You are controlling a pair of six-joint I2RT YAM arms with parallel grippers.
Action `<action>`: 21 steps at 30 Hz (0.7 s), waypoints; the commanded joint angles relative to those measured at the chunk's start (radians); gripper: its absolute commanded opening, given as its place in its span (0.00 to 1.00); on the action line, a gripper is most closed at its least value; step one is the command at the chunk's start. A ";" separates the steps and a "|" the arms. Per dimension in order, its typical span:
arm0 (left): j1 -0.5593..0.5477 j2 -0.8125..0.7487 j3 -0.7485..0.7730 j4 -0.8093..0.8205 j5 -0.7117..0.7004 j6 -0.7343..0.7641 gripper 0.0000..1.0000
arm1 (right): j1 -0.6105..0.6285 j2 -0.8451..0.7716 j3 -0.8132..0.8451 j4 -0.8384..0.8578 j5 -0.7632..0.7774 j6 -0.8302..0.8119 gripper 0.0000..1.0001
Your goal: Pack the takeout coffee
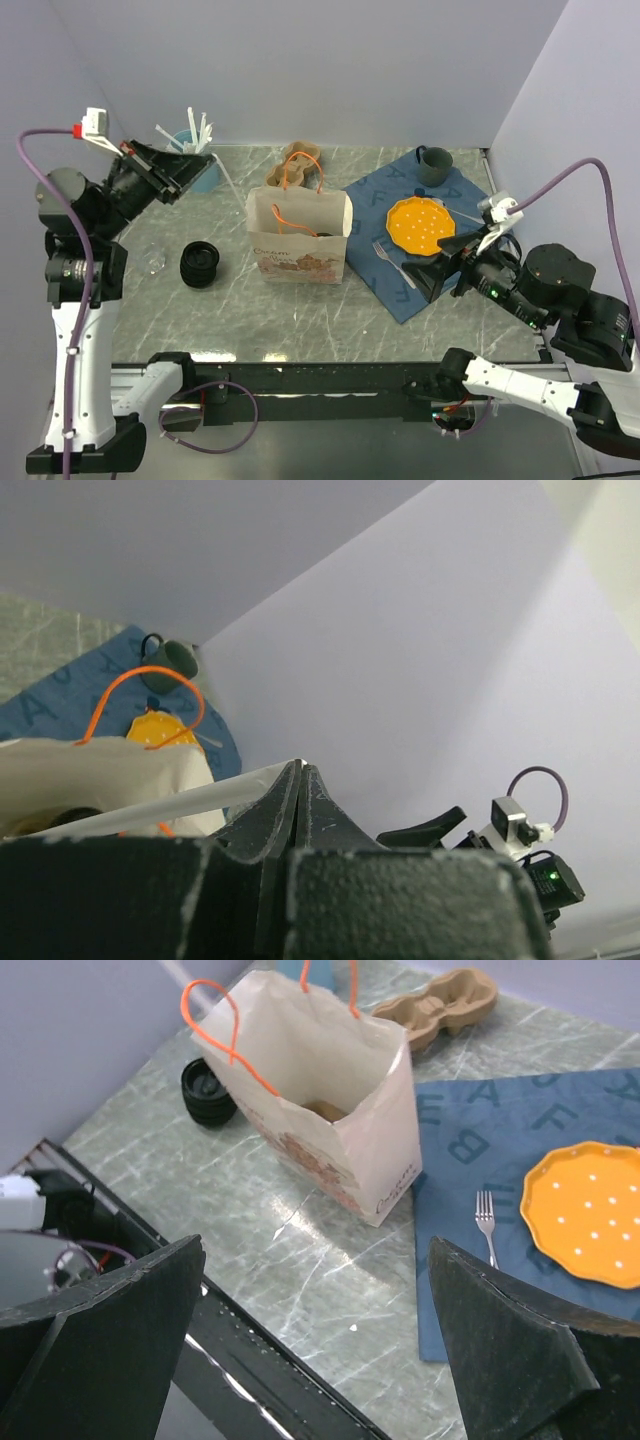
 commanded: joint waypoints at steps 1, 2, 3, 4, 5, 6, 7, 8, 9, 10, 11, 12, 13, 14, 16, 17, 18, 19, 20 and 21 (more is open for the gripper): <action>-0.003 -0.036 -0.114 0.033 0.023 -0.002 0.01 | -0.004 0.014 -0.023 -0.007 0.064 0.033 1.00; -0.009 -0.049 -0.186 0.059 0.026 -0.016 0.01 | -0.004 0.017 -0.020 -0.014 0.067 0.031 1.00; -0.037 -0.053 -0.215 0.088 0.024 -0.026 0.01 | -0.006 0.023 -0.014 -0.020 0.072 0.027 1.00; -0.046 -0.056 -0.241 0.141 0.018 -0.023 0.01 | -0.004 0.036 0.003 -0.026 0.071 0.019 1.00; -0.055 -0.053 -0.269 0.147 0.003 -0.019 0.01 | -0.006 0.040 0.009 -0.038 0.071 0.016 1.00; -0.069 -0.049 -0.271 0.150 -0.006 -0.001 0.01 | -0.006 0.045 0.012 -0.040 0.072 0.013 1.00; -0.078 -0.038 -0.271 0.160 -0.006 0.012 0.01 | -0.006 0.050 0.018 -0.046 0.072 0.014 1.00; -0.089 -0.017 -0.262 0.153 -0.009 0.023 0.01 | -0.006 0.051 0.021 -0.049 0.071 0.016 1.00; -0.103 -0.003 -0.257 0.141 -0.019 0.049 0.01 | -0.006 0.051 0.021 -0.049 0.064 0.019 1.00; -0.111 0.008 -0.254 0.127 -0.020 0.059 0.01 | -0.006 0.050 0.018 -0.049 0.060 0.021 1.00; -0.117 0.032 -0.252 0.121 -0.019 0.069 0.05 | -0.006 0.047 0.015 -0.047 0.058 0.024 1.00; -0.121 0.042 -0.251 0.113 -0.022 0.095 0.16 | -0.006 0.045 0.009 -0.041 0.055 0.028 1.00; -0.121 0.051 -0.246 0.089 -0.035 0.113 0.43 | -0.006 0.046 0.003 -0.043 0.051 0.028 1.00; -0.123 0.062 -0.223 0.031 -0.054 0.137 0.57 | -0.006 0.051 0.004 -0.050 0.049 0.030 1.00; -0.123 0.063 -0.200 -0.010 -0.107 0.207 0.76 | -0.004 0.071 0.018 -0.081 0.044 0.037 1.00; -0.123 0.062 -0.179 -0.039 -0.124 0.227 0.77 | -0.004 0.082 0.024 -0.099 0.044 0.041 1.00; -0.123 0.062 -0.165 -0.059 -0.138 0.263 0.80 | -0.006 0.092 0.035 -0.116 0.040 0.062 1.00; -0.123 0.062 -0.153 -0.076 -0.155 0.280 0.99 | -0.004 0.114 0.056 -0.145 0.034 0.065 1.00; -0.121 0.063 -0.130 -0.096 -0.161 0.297 0.97 | -0.004 0.125 0.072 -0.155 0.012 0.070 1.00; -0.123 0.063 -0.119 -0.132 -0.163 0.332 0.97 | -0.006 0.135 0.087 -0.170 0.012 0.108 1.00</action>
